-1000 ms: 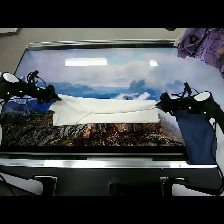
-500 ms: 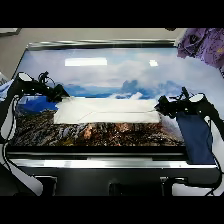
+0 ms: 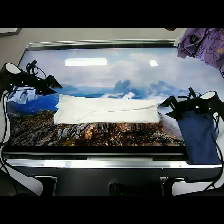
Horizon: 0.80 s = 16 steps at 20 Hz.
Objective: Fold the clothes and pants, and hang the long-sleeved shirts on hangers.
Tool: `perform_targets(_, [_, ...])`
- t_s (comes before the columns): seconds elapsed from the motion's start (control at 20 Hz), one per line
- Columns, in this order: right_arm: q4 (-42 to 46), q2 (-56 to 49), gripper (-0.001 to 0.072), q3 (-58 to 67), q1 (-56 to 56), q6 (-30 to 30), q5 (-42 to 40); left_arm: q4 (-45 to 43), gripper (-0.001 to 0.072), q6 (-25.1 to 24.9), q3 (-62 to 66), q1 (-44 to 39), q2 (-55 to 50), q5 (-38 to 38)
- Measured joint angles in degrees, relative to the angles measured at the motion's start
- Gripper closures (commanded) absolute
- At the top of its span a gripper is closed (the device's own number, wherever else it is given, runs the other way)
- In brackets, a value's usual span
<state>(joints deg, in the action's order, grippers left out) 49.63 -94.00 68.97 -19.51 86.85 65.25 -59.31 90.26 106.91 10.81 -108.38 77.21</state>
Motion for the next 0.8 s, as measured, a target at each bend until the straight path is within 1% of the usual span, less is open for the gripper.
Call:
perform_targets(0.15, [-4.61, -3.21, 0.0036, 0.37, -0.46, -5.44, 0.61, -1.81, 0.0162, 0.17, 0.35, 0.04, 1.44, 0.15])
perform_targets(0.25, [-7.61, -4.81, 0.0053, 0.52, 0.13, -7.65, 0.76, -2.34, 0.0162, 0.2, 0.48, 0.04, 2.12, 0.17])
perform_targets(0.3, [-8.87, -5.55, 0.0073, 0.57, 0.83, -8.46, 0.81, -2.62, 0.0162, 0.2, 0.5, 0.04, 2.25, 0.17])
perform_targets(0.35, [-9.31, -6.1, 0.0204, 0.61, 1.73, -9.05, 0.81, -2.78, 0.0162, 0.22, 0.5, 0.02, 2.36, 0.17])
perform_targets(0.4, [-9.4, -6.69, 0.0406, 0.61, 2.93, -9.68, 0.68, -2.89, 0.0162, 0.37, 0.55, 0.0, 2.51, 0.17])
perform_targets(0.45, [-8.9, -7.1, 0.0671, 0.57, 4.11, -10.14, 0.31, -3.02, 0.0162, 0.39, 0.55, -0.11, 2.56, 0.2])
perform_targets(0.55, [-8.28, -7.3, 0.0683, 0.52, 6.21, -10.88, -0.57, -3.17, 0.0178, 0.68, 0.55, -0.44, 2.67, 0.26])
perform_targets(0.6, [-8.39, -6.93, 0.0684, 0.57, 6.95, -10.99, -0.59, -3.17, 0.0223, 0.68, 0.55, -0.79, 2.71, 0.28])
perform_targets(0.65, [-8.33, -6.19, 0.0684, 0.59, 7.41, -10.93, -0.5, -3.17, 0.039, 0.7, 0.55, -1.29, 2.64, 0.31])
perform_targets(0.7, [-7.87, -4.94, 0.0684, 0.81, 7.76, -10.03, -0.48, -3.04, 0.0647, 0.79, 0.55, -1.95, 2.58, 0.31])
perform_targets(0.75, [-6.73, -3.56, 0.0684, 1.14, 7.98, -8.83, -0.07, -2.6, 0.0687, 0.79, 0.57, -2.93, 2.32, 0.31])
perform_targets(0.8, [-4.92, -1.95, 0.0684, 1.79, 8.17, -7.13, 0.81, -2.19, 0.0688, 0.76, 0.55, -4.15, 1.99, 0.31])
